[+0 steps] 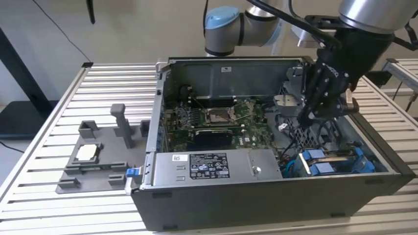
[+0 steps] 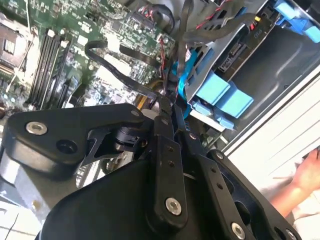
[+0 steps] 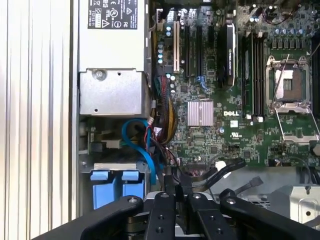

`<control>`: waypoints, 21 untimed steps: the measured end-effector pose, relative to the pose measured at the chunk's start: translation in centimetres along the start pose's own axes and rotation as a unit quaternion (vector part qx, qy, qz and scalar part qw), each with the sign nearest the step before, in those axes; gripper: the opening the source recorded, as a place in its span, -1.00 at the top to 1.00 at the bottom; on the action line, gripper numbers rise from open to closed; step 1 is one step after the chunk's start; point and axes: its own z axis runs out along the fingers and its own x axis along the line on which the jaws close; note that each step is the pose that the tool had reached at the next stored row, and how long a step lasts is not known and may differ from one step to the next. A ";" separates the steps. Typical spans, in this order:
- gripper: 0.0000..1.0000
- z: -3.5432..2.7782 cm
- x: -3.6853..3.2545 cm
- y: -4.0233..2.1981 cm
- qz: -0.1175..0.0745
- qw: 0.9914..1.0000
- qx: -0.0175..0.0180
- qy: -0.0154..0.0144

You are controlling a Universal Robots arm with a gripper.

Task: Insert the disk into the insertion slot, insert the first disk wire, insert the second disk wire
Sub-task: 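Insert the second disk wire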

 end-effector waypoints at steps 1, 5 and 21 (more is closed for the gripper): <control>0.69 0.01 0.14 -0.21 0.000 1.000 -0.004 0.000; 0.69 0.03 0.65 -1.10 0.000 1.000 -0.018 -0.001; 0.69 0.09 2.60 -4.79 0.000 0.998 -0.062 -0.007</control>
